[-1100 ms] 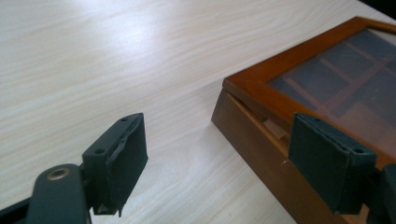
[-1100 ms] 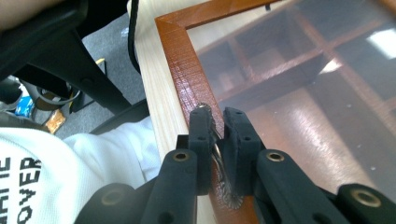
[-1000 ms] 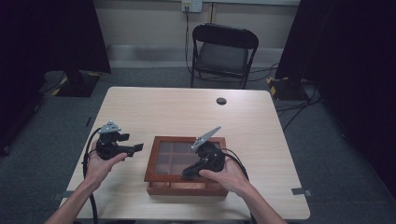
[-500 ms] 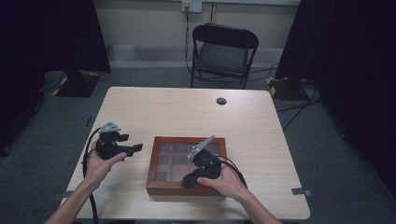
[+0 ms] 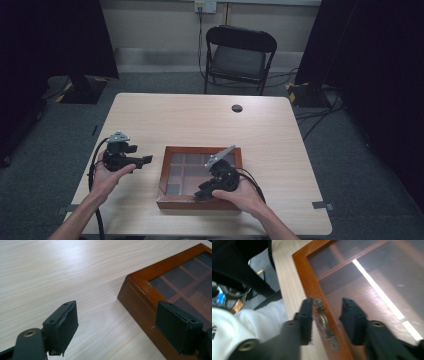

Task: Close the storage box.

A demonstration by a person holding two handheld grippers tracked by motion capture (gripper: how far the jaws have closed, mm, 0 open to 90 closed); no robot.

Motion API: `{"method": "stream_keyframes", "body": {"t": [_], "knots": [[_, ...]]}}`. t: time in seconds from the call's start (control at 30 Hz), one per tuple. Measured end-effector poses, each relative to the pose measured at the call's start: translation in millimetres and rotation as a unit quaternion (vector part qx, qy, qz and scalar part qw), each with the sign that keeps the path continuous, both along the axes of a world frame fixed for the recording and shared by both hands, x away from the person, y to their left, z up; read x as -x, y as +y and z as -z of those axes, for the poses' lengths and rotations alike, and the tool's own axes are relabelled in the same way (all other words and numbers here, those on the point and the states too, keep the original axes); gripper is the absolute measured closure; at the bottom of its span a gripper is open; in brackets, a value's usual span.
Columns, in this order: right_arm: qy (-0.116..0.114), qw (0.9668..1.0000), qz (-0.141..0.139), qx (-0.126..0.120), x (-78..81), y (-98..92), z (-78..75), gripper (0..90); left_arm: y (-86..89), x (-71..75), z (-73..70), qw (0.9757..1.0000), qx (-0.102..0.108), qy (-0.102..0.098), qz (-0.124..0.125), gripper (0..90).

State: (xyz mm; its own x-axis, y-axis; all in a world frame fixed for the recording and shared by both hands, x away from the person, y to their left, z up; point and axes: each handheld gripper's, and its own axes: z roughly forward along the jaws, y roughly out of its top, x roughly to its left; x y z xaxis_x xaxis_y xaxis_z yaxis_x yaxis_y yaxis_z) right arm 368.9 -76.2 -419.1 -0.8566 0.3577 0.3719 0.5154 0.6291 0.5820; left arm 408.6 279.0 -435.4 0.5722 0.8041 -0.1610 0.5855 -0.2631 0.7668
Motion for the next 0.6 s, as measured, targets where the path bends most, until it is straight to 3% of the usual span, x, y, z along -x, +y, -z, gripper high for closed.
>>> {"method": "stream_keyframes", "body": {"t": [0.07, 0.17, 0.2, 0.23, 0.33, 0.37, 0.4, 0.43, 0.5, 0.53, 0.57, 0.6], "knots": [[-0.017, 0.9990, 0.039, -0.013, -1.8, -16.5, -7.7, 42.8, 3.1, -1.9, 3.0, 0.9999, 0.002, 0.008, -0.007, 18.2], [-0.036, 0.9946, 0.096, -0.017, -6.9, -39.6, -14.2, 34.6, 4.6, -4.2, 5.0, 0.9998, 0.005, 0.017, -0.010, 17.1], [-0.036, 0.9946, 0.096, -0.017, -6.9, -39.6, -14.2, 34.6, 4.6, -4.2, 5.0, 0.9998, 0.005, 0.017, -0.010, 16.9], [-0.048, 0.9899, 0.132, -0.018, -11.6, -57.4, -17.7, 29.9, 5.3, -5.0, 5.9, 0.9997, 0.005, 0.020, -0.013, 16.8], [-0.061, 0.9813, 0.182, -0.013, -18.9, -85.4, -19.2, 22.4, 6.2, -5.8, 7.0, 0.9996, 0.007, 0.024, -0.015, 16.7], [-0.063, 0.9777, 0.200, -0.014, -21.1, -95.2, -18.6, 20.5, 6.3, -7.1, 9.2, 0.9992, 0.007, 0.033, -0.020, 16.8], [-0.063, 0.9777, 0.200, -0.014, -21.1, -95.2, -18.6, 20.5, 6.3, -7.1, 9.2, 0.9992, 0.007, 0.033, -0.020, 16.8], [-0.072, 0.9696, 0.234, -0.009, -23.9, -113.9, -16.3, 13.9, 6.8, -7.5, 9.6, 0.9992, 0.005, 0.035, -0.019, 16.7], [-0.083, 0.9611, 0.263, 0.011, -26.3, -130.0, -11.3, 15.6, 7.5, -8.9, 12.5, 0.9986, -0.003, 0.048, -0.023, 16.5], [-0.083, 0.9611, 0.263, 0.011, -26.3, -130.0, -11.3, 15.6, 7.5, -8.9, 12.5, 0.9986, -0.003, 0.048, -0.023, 16.5], [-0.077, 0.9512, 0.298, 0.016, -29.2, -147.9, -1.8, 14.9, 7.4, -9.6, 14.5, 0.9983, -0.003, 0.052, -0.025, 16.4], [-0.075, 0.9473, 0.311, 0.013, -29.7, -153.8, 1.8, 14.8, 7.4, -9.6, 14.5, 0.9983, -0.003, 0.052, -0.025, 15.9]]}}
